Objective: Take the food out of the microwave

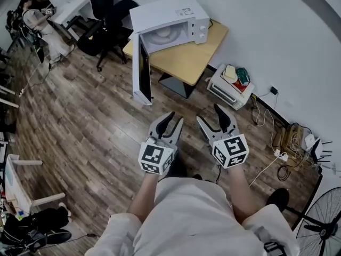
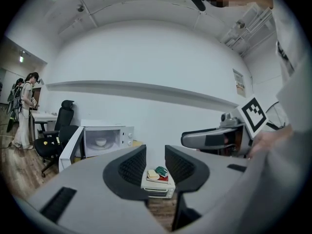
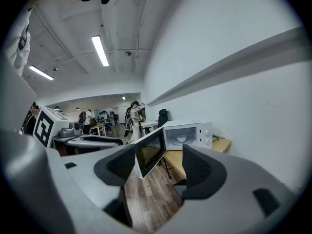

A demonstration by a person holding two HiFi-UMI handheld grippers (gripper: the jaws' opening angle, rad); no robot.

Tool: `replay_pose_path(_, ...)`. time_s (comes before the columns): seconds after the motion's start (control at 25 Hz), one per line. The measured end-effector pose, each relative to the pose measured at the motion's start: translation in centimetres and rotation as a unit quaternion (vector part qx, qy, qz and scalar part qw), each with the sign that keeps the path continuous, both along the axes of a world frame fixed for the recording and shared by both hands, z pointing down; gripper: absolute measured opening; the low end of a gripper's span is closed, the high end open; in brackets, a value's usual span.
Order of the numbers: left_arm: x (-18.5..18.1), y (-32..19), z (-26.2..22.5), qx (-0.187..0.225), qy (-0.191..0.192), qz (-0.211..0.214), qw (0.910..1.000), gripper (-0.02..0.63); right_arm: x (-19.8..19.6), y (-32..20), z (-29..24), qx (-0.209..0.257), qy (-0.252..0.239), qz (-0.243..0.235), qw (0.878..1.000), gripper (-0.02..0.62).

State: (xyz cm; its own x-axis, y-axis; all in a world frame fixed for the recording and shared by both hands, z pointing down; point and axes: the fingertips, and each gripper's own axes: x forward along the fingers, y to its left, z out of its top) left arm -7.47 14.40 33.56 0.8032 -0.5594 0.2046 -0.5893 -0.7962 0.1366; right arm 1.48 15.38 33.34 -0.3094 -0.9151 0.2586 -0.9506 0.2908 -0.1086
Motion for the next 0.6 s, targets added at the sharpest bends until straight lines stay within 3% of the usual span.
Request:
replay_pose_path(0.24, -0.8, -4.6, 0.2, 0.002, 0.003, 0.018, 0.9998, 0.147, -0.6, -4.9, -0.3, 0.001, 0.001, 0.019, 1.0, 0.313)
replay_pose_path(0.6, -1.7, -9.0, 1.0, -0.004, 0.006, 0.049, 0.9988, 0.152, -2.7, -10.5, 0.3, 0.0, 0.002, 0.026, 1.0, 0.352)
